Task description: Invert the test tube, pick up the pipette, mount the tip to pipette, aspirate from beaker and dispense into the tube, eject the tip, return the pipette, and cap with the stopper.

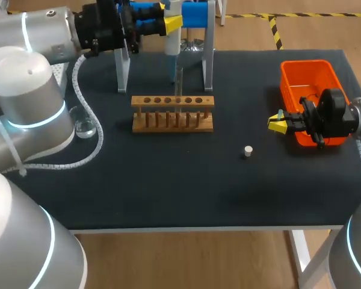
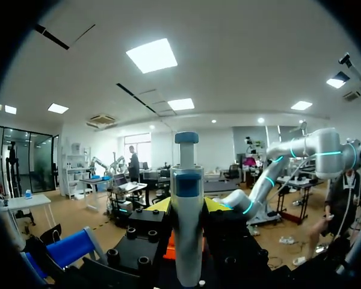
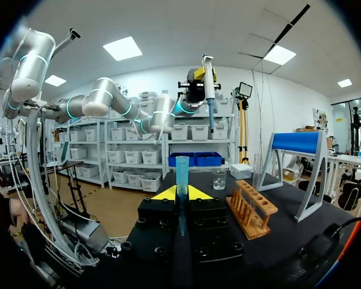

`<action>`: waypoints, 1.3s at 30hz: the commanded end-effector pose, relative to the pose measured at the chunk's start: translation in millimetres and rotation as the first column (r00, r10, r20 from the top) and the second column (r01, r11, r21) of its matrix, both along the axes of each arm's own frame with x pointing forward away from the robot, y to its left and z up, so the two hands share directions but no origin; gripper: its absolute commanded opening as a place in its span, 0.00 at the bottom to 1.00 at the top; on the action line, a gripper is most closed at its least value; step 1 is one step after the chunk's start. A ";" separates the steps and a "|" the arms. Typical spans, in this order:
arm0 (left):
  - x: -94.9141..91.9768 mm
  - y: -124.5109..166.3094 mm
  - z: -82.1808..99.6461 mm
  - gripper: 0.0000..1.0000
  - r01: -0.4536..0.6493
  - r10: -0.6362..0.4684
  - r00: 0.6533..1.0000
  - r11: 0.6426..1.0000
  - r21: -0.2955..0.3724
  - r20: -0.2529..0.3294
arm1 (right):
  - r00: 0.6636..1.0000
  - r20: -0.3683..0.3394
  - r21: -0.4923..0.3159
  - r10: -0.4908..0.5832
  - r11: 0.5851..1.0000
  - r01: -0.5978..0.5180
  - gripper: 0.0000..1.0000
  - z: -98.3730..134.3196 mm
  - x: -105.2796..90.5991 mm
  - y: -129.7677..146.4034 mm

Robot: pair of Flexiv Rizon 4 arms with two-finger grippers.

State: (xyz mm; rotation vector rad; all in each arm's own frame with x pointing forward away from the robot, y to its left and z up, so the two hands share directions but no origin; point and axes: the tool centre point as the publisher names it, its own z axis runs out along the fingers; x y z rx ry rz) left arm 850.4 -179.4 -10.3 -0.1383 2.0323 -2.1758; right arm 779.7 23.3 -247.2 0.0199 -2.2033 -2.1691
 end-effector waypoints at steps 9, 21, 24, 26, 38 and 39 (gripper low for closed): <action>1.3 -3.0 3.8 0.00 -0.002 0.002 1.000 1.000 0.013 -0.005 | 1.000 0.000 -0.001 -0.001 1.000 0.001 0.00 0.2 -0.6 -0.2; 1.3 -3.0 3.8 0.00 -0.002 0.002 1.000 1.000 0.013 -0.005 | 1.000 0.000 -0.001 -0.001 1.000 0.001 0.00 0.2 -0.6 -0.2; 3.4 -2.0 3.7 0.00 -0.001 0.001 1.000 1.000 -0.001 0.000 | 1.000 0.000 -0.001 -0.001 1.000 0.001 0.00 0.2 -0.6 -0.2; 6.0 -1.2 3.8 0.00 -0.005 0.005 1.000 1.000 -0.027 0.004 | 1.000 0.000 -0.001 -0.001 1.000 0.001 0.00 0.2 -0.6 -0.2; 2.0 -5.5 16.4 0.00 -0.016 0.017 0.999 1.000 -0.025 0.032 | 1.000 0.000 -0.001 -0.001 1.000 0.001 0.00 0.2 -0.6 -0.2; 0.9 -5.9 17.8 0.00 -0.014 0.015 0.999 1.000 -0.027 0.033 | 1.000 0.000 -0.001 -0.001 1.000 0.001 0.00 0.2 -0.6 -0.2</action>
